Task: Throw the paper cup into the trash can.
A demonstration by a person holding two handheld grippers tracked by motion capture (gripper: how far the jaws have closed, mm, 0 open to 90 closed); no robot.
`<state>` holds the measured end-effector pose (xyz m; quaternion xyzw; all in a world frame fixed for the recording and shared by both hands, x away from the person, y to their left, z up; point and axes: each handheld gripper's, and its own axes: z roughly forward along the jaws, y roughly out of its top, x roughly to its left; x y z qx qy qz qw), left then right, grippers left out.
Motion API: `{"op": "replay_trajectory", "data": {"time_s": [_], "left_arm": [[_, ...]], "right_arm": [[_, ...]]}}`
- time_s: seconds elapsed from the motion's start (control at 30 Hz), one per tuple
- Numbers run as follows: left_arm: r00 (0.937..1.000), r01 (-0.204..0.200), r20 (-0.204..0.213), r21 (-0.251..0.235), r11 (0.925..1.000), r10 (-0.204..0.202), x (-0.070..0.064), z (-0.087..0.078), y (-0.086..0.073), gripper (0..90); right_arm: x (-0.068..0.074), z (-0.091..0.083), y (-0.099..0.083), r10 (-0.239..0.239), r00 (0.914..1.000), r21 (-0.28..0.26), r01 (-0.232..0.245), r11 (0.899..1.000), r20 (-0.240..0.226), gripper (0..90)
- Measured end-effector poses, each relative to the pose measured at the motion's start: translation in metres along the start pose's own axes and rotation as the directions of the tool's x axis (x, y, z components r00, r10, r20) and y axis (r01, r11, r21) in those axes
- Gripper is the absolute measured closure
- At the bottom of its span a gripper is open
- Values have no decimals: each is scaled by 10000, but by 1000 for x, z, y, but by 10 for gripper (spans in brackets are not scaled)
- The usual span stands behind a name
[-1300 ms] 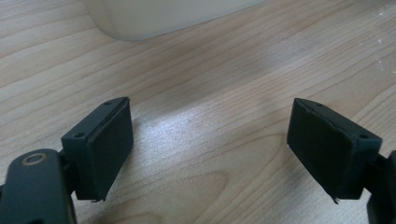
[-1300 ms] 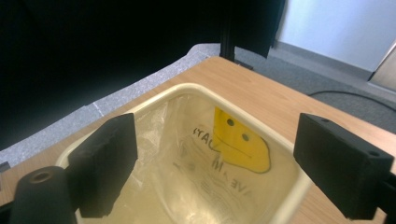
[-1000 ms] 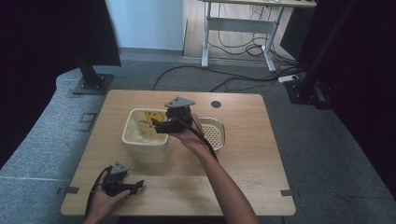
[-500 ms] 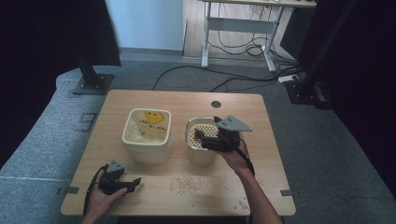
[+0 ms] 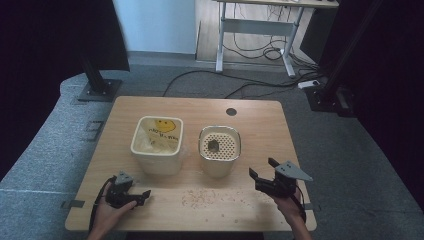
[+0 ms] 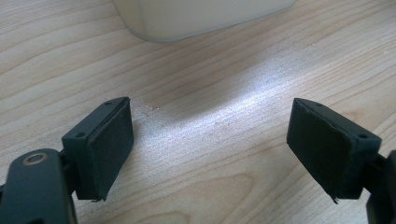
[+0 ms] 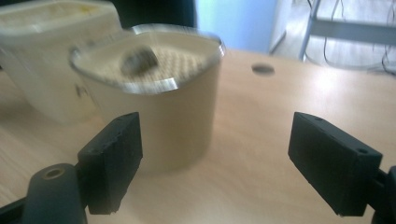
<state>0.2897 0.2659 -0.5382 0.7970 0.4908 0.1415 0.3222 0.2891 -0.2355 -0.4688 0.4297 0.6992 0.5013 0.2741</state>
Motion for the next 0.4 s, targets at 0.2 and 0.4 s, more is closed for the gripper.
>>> {"op": "replay_trajectory", "data": {"time_s": [0.2, 0.4], "left_arm": [[10000, -27, -70, 23, 10000, 28, 0, 1, 0, 150], [9999, 25, -99, 4, 10000, -25, 1, 2, 1, 150]], "right_arm": [[-10, 3, -26, 410, 9988, 358, -420, 9985, 283, 175], [-9, 7, -31, 351, 9987, 400, -365, 9985, 359, 177]]}}
